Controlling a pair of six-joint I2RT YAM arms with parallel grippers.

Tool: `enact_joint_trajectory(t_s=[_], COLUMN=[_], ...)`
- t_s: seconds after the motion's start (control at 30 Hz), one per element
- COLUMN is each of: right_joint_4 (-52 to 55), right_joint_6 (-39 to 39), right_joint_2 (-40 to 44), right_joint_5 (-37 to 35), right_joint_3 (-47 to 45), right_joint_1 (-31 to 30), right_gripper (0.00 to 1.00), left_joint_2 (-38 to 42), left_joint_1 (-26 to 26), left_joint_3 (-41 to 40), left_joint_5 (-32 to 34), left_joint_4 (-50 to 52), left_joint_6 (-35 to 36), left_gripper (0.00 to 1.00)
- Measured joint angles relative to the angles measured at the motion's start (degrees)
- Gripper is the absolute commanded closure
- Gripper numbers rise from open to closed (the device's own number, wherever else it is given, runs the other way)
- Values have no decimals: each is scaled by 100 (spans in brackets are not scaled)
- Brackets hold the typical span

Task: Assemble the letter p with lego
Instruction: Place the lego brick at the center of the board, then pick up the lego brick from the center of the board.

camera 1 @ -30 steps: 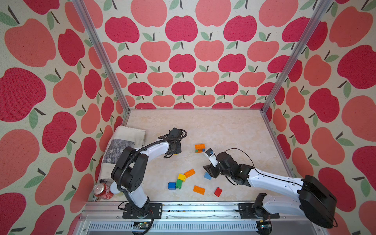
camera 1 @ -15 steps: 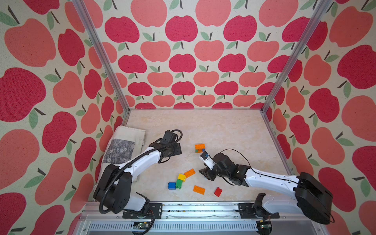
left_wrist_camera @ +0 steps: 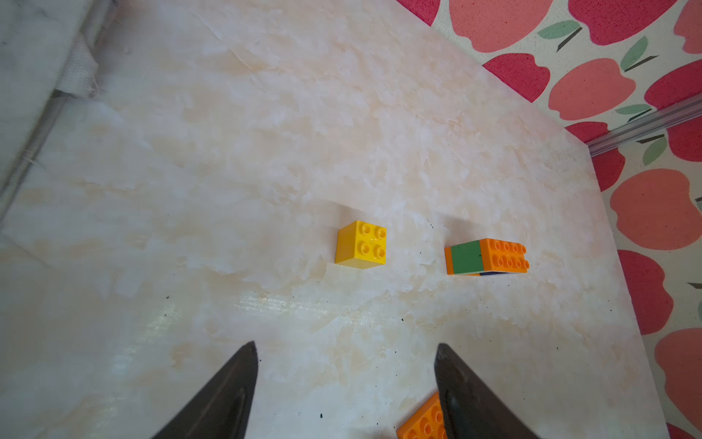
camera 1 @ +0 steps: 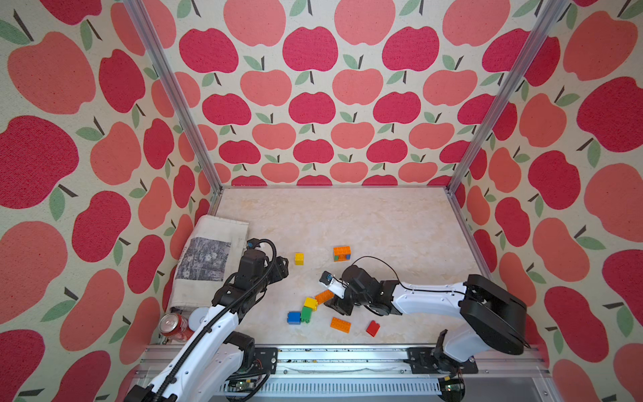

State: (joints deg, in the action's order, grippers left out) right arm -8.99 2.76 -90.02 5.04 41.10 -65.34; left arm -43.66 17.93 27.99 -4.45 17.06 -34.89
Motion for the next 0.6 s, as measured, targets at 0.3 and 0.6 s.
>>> enact_joint_trajectory(t_s=[0.3,0.6], right_joint_4=[114,334], right_joint_6=[367,649], right_joint_2=[-610,-970], right_joint_5=[-68,-280], right_joint_3=[656,1025], right_joint_1=[-341,-643], right_gripper=[43,43], left_joint_2=[485,505], left_joint_1=[-407,-654], left_joint_3=[-310,-387], left_joint_5=[-278,-555], left_joint_4=[-17,-24], left_joint_6=[-131,-168], left_gripper=[22,22])
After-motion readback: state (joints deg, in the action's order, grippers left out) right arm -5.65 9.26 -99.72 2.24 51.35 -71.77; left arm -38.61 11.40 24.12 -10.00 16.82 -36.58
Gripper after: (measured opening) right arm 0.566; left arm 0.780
